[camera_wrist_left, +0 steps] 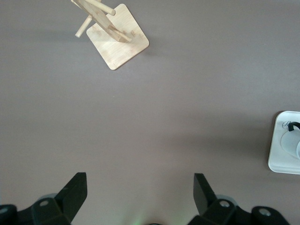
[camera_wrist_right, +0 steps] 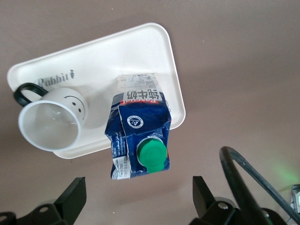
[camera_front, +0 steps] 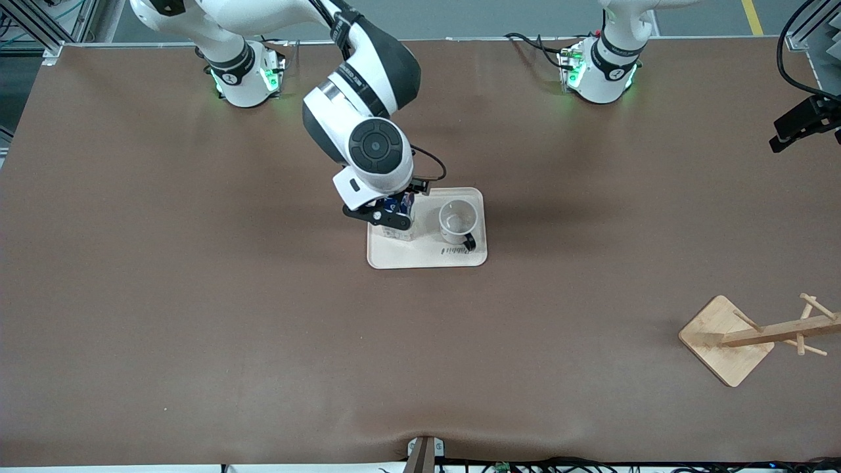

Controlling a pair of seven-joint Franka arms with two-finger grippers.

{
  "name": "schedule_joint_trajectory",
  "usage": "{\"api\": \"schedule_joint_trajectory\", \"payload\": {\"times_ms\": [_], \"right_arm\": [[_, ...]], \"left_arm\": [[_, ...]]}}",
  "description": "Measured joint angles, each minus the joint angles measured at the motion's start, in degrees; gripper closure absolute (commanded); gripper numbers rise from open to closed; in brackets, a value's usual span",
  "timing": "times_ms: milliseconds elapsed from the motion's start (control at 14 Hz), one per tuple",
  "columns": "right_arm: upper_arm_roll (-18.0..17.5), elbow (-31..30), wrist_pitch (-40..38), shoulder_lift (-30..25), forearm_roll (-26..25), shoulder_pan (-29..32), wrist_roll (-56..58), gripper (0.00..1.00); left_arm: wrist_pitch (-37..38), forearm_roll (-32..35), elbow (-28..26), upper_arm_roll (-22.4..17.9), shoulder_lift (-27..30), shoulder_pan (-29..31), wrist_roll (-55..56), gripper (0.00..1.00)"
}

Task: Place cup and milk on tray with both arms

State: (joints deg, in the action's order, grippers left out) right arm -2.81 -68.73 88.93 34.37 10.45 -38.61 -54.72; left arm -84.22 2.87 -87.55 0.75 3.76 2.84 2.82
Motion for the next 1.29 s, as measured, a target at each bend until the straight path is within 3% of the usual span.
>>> {"api": "schedule_joint_trajectory", "payload": {"times_ms": [214,500,714,1071,1286], "right_arm": [[0.43,1.13,-1.06,-0.09,0.50,2.13,-0.47,0.00],[0.48,5.79,-10.28,-2.23,6.33,15.15,-0.07,0.00],[0.42,7.55,-12.33,-6.66,6.76,18.80,0.29,0.00],[2.29,7.70,-12.62,-10.39,3.58,23.94,0.68,0.00],[2.07,4.98,-14.68,-14.99,-5.62,24.64,6.29,0.00]], "left_arm": [[0.11,0.00,0.01,0.00,0.02,0.02,0.00,0.00],[0.68,0.00,0.03,0.19,0.17,-0.01,0.69,0.00],[0.82,-0.44,0.06,2.48,0.34,-0.05,5.06,0.00],[0.98,-0.96,-0.21,7.87,0.32,-0.44,12.02,0.00],[0.98,-1.90,-0.30,7.81,0.32,-0.33,12.02,0.00]]}}
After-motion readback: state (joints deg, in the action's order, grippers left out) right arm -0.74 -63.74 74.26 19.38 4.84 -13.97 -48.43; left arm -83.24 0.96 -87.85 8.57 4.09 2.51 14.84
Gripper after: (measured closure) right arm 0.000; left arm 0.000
